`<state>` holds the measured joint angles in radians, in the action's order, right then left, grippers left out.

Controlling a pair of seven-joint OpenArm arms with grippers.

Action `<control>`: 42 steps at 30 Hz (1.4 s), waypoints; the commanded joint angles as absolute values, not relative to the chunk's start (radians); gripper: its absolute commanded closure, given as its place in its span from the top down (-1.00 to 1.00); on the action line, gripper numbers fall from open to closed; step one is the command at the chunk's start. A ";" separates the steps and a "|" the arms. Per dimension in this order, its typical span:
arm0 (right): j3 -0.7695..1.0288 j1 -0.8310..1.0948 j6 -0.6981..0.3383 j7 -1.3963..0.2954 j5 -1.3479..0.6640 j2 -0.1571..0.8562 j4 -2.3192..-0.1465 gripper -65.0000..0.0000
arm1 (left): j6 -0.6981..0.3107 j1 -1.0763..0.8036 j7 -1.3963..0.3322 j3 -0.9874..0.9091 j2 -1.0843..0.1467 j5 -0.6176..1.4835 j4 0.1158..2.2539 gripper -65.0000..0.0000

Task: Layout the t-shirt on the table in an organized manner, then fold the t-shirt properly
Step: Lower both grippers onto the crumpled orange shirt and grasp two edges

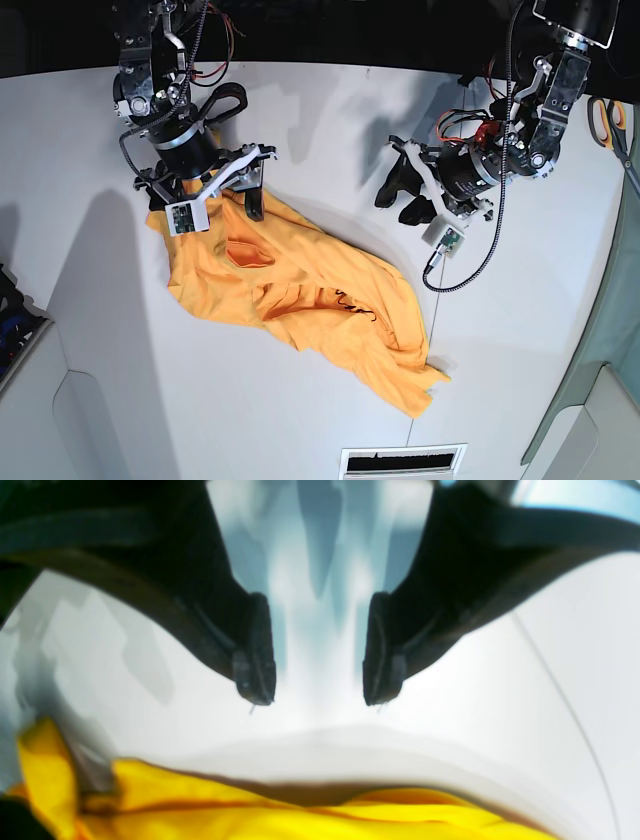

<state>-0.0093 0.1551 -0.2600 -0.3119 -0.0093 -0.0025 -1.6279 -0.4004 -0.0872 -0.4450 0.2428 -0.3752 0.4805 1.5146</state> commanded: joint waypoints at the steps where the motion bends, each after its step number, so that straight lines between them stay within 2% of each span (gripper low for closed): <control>1: -0.009 0.134 -0.247 -0.285 -0.003 -0.003 -1.639 0.37 | -0.404 -0.057 -0.423 0.237 -0.374 0.498 1.506 -0.02; 7: -0.009 0.065 -0.228 -0.285 0.005 -0.003 -1.589 0.37 | -0.405 0.029 -0.423 0.237 -0.340 0.522 1.392 -0.02; 15: -0.009 -0.022 -0.228 -0.251 0.045 0.000 -1.418 0.37 | -0.404 0.095 -0.416 0.237 -0.293 0.520 1.311 -0.02; 21: -0.009 -0.025 -0.228 -0.250 0.046 0.000 -1.404 0.36 | -0.403 0.162 -0.406 0.237 -0.229 0.519 1.227 -0.02; 25: -0.009 -0.024 -0.228 -0.251 0.046 0.000 -1.404 0.36 | -0.325 0.209 -0.375 0.236 -0.195 0.520 1.143 -0.02; 28: -0.009 -0.024 -0.228 -0.250 0.054 0.000 -1.404 0.36 | -0.318 0.234 -0.354 0.236 -0.173 0.520 1.090 -0.03; 29: -0.009 -0.025 -0.228 -0.250 0.064 0.000 -1.404 0.30 | -0.318 0.242 -0.355 0.236 -0.164 0.518 1.079 -0.08; 30: -0.009 -0.025 -0.228 -0.250 0.074 0.000 -1.404 0.16 | -0.318 0.247 -0.355 0.236 -0.160 0.513 1.074 -0.24; 33: -0.009 -0.024 -0.228 -0.246 0.094 0.000 -1.404 -0.57 | -0.318 0.252 -0.350 0.236 -0.155 0.496 1.074 -0.97; 35: -0.008 -0.025 -0.227 -0.246 0.106 0.000 -1.404 -1.00 | -0.318 0.252 -0.339 0.236 -0.159 0.484 1.074 -1.00; 42: -0.004 -0.023 -0.231 -0.251 0.116 0.000 -1.433 -1.00 | -0.318 0.252 -0.376 0.123 -0.218 0.577 1.128 -1.00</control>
<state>-0.0063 -0.0082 -0.2314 -0.2783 0.1223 -0.0002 -1.4101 -0.3176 0.2253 -0.4038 0.1265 -0.2096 0.5655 1.1084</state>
